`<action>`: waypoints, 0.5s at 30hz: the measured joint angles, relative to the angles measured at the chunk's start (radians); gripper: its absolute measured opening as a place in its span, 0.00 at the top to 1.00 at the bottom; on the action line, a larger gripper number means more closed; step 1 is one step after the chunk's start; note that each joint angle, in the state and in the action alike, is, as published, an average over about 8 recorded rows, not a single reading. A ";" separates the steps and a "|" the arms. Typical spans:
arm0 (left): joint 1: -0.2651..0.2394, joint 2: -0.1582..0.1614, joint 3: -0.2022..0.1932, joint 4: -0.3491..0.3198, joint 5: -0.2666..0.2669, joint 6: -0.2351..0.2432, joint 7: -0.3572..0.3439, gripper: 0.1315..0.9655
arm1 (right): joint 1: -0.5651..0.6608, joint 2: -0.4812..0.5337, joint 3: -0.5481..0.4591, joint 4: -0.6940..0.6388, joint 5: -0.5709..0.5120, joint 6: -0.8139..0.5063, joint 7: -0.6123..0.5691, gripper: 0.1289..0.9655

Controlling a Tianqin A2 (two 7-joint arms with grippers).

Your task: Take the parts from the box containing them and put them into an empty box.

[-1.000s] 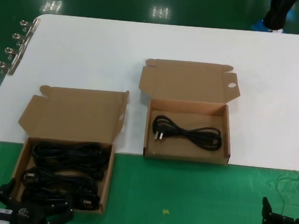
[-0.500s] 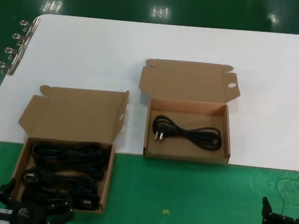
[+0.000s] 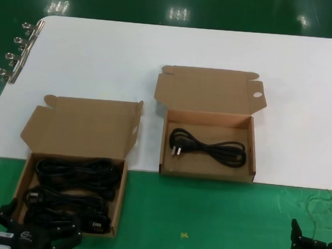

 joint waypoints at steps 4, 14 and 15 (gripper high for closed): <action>0.000 0.000 0.000 0.000 0.000 0.000 0.000 0.00 | 0.000 0.000 0.000 0.000 0.000 0.000 0.000 0.00; 0.000 0.000 0.000 0.000 0.000 0.000 0.000 0.00 | 0.000 0.000 0.000 0.000 0.000 0.000 0.000 0.00; 0.000 0.000 0.000 0.000 0.000 0.000 0.000 0.00 | 0.000 0.000 0.000 0.000 0.000 0.000 0.000 0.00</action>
